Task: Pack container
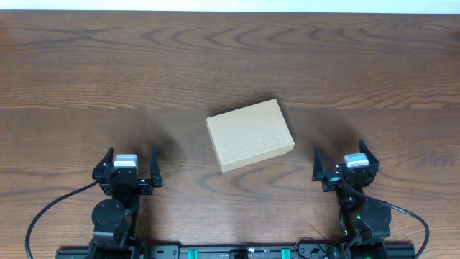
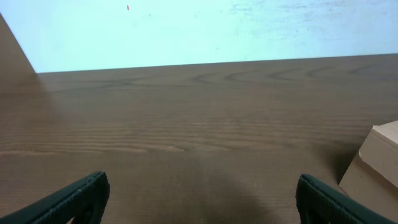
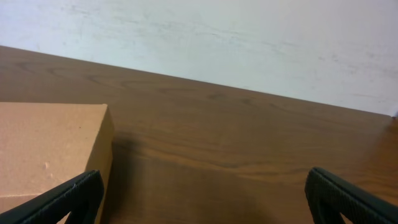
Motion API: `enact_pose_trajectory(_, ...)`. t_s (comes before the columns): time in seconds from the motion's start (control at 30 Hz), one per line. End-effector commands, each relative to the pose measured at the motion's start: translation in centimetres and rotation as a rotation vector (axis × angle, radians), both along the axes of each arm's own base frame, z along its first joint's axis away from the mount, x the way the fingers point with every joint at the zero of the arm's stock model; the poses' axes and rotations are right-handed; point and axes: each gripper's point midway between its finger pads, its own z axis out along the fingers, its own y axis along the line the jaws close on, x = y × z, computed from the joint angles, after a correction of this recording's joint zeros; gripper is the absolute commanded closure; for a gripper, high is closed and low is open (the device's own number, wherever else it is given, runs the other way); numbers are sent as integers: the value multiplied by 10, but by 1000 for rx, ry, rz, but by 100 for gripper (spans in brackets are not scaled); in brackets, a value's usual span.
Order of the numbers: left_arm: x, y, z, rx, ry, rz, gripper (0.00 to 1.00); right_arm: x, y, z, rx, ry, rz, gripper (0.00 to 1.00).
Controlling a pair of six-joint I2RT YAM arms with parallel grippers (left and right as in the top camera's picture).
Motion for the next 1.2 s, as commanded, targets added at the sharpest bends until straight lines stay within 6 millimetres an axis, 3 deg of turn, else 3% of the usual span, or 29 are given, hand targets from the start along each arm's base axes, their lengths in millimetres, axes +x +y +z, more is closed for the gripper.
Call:
enact_pose_trajectory(0.0,0,-1,-16,-3,32,-8,5,0,3,-1,-5,-2,18,1)
enact_pose_trajectory(1.17,0,-5,-16,-36,35,-29,5,0,3,-1,-5,-3,18,1)
